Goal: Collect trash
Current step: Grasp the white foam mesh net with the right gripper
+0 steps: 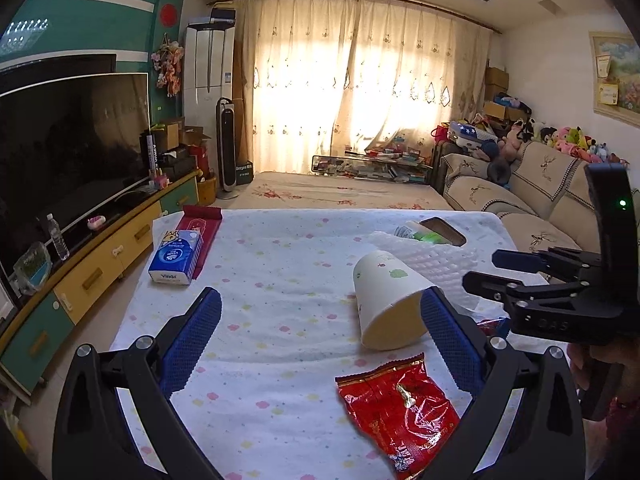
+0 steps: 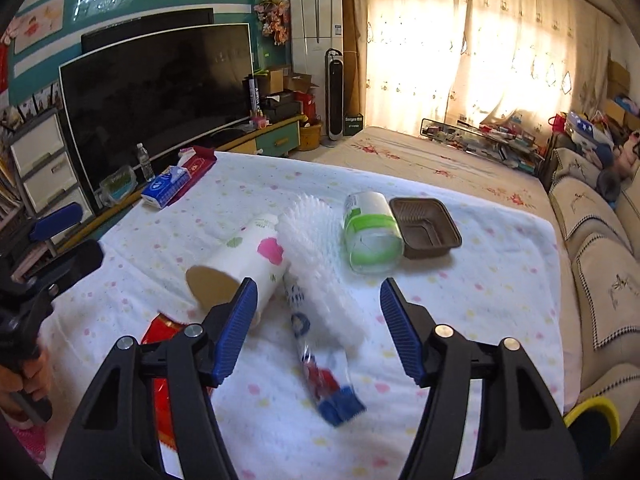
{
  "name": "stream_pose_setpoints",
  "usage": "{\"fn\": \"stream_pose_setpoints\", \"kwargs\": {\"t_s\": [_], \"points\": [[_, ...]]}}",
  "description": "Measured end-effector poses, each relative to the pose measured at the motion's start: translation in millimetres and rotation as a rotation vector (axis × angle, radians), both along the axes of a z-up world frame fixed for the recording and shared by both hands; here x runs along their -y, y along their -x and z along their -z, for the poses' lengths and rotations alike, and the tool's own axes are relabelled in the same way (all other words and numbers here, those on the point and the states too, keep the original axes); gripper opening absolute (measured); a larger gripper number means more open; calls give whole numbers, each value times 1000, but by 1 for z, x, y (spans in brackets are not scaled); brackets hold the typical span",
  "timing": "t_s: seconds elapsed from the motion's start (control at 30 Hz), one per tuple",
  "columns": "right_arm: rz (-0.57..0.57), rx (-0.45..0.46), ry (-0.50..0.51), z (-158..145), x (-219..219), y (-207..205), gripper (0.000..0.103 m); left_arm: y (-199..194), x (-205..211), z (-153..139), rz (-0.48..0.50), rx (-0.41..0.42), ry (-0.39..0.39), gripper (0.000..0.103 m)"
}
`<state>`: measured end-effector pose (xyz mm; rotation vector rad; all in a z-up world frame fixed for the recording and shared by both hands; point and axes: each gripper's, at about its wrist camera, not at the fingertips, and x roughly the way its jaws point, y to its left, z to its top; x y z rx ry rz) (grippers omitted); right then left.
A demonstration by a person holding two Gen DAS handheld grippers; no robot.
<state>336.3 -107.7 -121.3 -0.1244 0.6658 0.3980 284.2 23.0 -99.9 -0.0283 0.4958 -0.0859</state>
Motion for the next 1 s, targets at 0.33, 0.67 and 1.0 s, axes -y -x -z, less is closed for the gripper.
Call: {"fn": "stream_pose_setpoints", "kwargs": {"t_s": [0.33,0.67,1.0], "points": [[-15,-27,-11,6,-14,-21,9,-1,5,2,17,-18,9,98],[34,96,-133,-46,25,26,9,-1,9,5,26,-29,-8,98],[299,170,-198,-52,140,100,10,-3,13,7,35,-34,-21,98]]}}
